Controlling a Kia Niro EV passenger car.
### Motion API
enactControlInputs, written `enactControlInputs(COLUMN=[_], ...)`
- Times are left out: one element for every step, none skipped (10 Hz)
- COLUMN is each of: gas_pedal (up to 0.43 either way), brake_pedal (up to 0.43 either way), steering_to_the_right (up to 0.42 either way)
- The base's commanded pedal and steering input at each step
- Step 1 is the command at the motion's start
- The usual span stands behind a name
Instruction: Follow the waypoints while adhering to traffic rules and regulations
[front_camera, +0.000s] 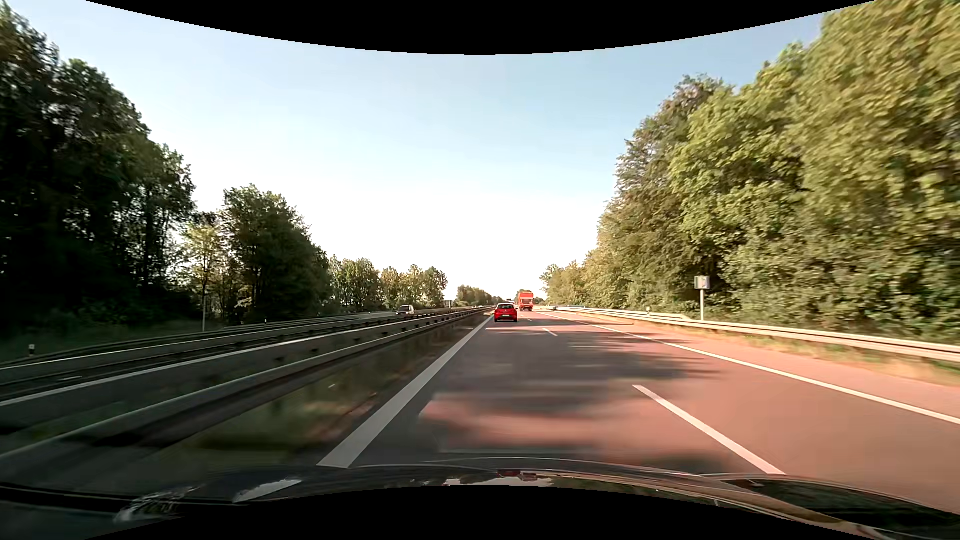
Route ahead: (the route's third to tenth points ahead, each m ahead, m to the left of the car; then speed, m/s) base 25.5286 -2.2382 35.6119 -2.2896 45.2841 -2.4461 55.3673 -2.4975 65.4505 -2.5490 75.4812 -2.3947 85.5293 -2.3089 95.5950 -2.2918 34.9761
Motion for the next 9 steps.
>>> enactControlInputs(gas_pedal=[0.268,0.28,0.28,0.28,0.28,0.28,0.28,0.28,0.28], brake_pedal=[0.006,0.006,0.006,0.006,0.006,0.006,0.006,0.006,0.006], steering_to_the_right=[0.0,-0.001,-0.001,-0.001,-0.001,0.0,-0.001,-0.001,-0.001])
